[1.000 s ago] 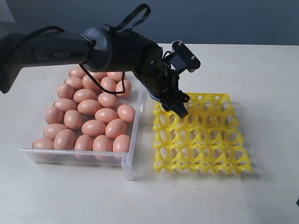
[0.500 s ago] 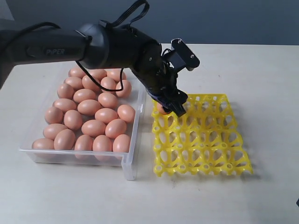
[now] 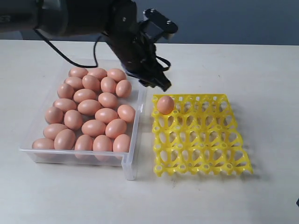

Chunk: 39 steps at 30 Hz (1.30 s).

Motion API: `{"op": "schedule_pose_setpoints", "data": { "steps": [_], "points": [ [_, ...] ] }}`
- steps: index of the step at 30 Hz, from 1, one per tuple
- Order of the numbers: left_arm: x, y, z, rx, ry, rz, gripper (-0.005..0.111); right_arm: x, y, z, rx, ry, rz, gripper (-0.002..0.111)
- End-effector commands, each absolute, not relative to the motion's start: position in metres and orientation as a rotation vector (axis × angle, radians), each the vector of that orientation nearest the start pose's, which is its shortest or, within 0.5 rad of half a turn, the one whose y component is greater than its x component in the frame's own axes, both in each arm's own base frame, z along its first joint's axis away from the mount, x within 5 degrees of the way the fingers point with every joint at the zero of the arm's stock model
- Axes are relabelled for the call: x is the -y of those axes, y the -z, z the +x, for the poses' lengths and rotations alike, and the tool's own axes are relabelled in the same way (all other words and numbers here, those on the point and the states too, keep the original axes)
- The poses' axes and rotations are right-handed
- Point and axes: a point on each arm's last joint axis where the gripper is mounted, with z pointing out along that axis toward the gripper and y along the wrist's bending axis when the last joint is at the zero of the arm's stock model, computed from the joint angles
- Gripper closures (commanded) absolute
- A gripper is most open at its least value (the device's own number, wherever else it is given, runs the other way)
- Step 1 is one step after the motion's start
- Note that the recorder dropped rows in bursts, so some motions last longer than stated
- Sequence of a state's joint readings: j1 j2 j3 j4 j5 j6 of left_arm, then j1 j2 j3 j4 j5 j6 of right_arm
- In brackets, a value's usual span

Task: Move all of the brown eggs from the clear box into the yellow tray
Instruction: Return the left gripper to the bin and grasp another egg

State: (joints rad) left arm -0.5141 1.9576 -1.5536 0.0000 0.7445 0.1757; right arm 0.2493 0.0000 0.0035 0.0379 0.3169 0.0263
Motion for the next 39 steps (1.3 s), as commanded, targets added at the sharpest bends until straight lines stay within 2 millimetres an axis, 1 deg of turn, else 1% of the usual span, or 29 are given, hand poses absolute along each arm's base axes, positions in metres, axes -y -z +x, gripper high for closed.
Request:
{"op": "schedule_pose_setpoints", "data": {
  "steps": [1, 3, 6, 9, 10, 11, 12, 13, 14, 16, 17, 21, 24, 29, 31, 36, 39],
  "points": [
    [0.172, -0.260, 0.369, -2.602, 0.191, 0.799, 0.074, -0.014, -0.185, 0.052, -1.787, -0.233, -0.178, 0.107],
    [0.156, -0.271, 0.364, -2.602, 0.217, 0.753, 0.074, -0.014, -0.185, 0.052, -1.787, -0.233, -0.178, 0.107],
    [0.131, -0.276, 0.353, -2.626, 0.206, 0.670, 0.074, -0.014, -0.185, 0.052, -1.787, -0.233, -0.178, 0.107],
    [0.105, -0.267, 0.342, -2.697, 0.199, 0.535, 0.074, -0.014, -0.185, 0.052, -1.787, -0.233, -0.178, 0.107],
    [0.091, -0.257, 0.335, -2.726, 0.197, 0.443, 0.072, -0.014, -0.185, 0.052, -1.787, -0.233, -0.178, 0.107],
    [0.085, -0.249, 0.332, -2.740, 0.197, 0.414, 0.069, -0.014, -0.185, 0.052, -1.787, -0.233, -0.178, 0.107],
    [0.077, -0.238, 0.327, -2.755, 0.187, 0.383, 0.061, -0.014, -0.185, 0.052, -1.787, -0.233, -0.178, 0.107],
    [0.076, -0.232, 0.326, -2.755, 0.183, 0.378, 0.056, -0.014, -0.185, 0.052, -1.787, -0.233, -0.178, 0.107],
    [0.075, -0.226, 0.325, -2.738, 0.171, 0.377, 0.048, -0.014, -0.185, 0.052, -1.787, -0.233, -0.178, 0.107],
    [0.075, -0.225, 0.328, -2.692, 0.163, 0.370, 0.043, -0.014, -0.185, 0.052, -1.787, -0.233, -0.178, 0.107],
    [0.075, -0.224, 0.327, -2.698, 0.163, 0.371, 0.043, -0.014, -0.185, 0.052, -1.787, -0.233, -0.178, 0.107],
    [0.070, -0.218, 0.307, -2.914, 0.139, 0.445, 0.044, -0.014, -0.185, 0.052, -1.787, -0.233, -0.178, 0.107],
    [0.074, -0.215, 0.294, -3.039, 0.239, 0.424, 0.044, -0.014, -0.185, 0.052, -1.787, -0.233, -0.178, 0.107],
    [0.075, -0.190, 0.275, -3.120, 0.266, 0.408, 0.044, -0.014, -0.185, 0.052, -1.787, -0.233, -0.178, 0.107],
    [0.077, -0.185, 0.274, -3.103, 0.257, 0.389, 0.044, -0.014, -0.185, 0.052, -1.787, -0.233, -0.178, 0.107],
    [0.078, -0.183, 0.282, -3.021, 0.210, 0.339, 0.044, -0.014, -0.185, 0.052, -1.787, -0.233, -0.178, 0.107],
    [0.072, -0.177, 0.285, -3.029, 0.101, 0.308, 0.044, -0.014, -0.185, 0.052, -1.787, -0.233, -0.178, 0.107]
  ]
}}
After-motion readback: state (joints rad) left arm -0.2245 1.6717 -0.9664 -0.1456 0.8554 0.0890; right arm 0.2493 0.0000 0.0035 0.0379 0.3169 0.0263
